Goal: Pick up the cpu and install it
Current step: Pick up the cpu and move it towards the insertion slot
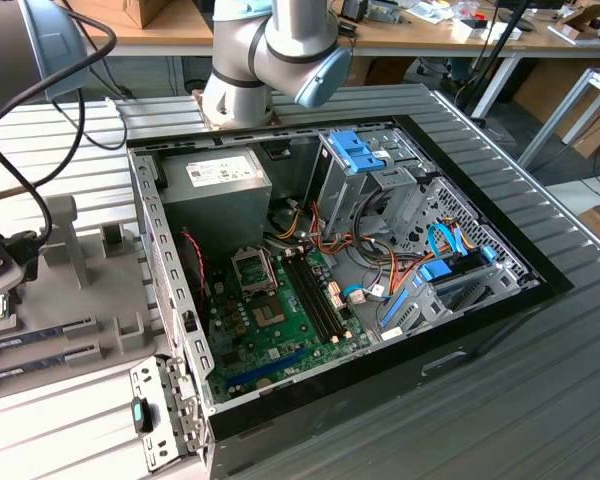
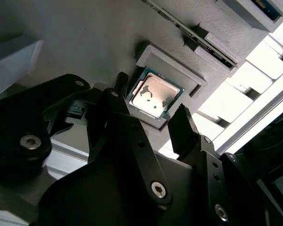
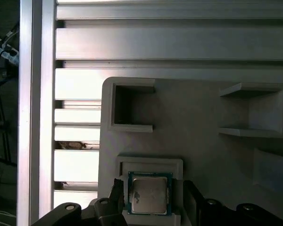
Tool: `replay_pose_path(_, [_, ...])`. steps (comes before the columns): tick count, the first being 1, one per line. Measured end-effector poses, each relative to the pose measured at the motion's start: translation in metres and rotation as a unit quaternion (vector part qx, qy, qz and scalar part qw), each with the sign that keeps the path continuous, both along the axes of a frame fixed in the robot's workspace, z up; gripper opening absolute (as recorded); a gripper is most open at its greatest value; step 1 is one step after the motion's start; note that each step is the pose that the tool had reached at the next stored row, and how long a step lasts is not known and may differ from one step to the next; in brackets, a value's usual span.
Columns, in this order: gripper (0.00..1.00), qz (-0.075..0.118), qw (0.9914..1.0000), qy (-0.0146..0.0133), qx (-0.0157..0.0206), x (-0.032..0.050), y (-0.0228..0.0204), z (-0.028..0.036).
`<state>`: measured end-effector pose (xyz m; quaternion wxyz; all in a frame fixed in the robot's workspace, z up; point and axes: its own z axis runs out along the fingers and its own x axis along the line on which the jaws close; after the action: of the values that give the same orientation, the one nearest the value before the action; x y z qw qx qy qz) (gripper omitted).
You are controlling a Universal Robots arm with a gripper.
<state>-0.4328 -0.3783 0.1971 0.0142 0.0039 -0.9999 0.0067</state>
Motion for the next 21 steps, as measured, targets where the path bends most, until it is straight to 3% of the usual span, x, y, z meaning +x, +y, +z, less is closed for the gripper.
replay_pose_path(21, [0.62,0.003,1.00000,0.0000,0.0000,-0.0032,-0.0020,-0.0105])
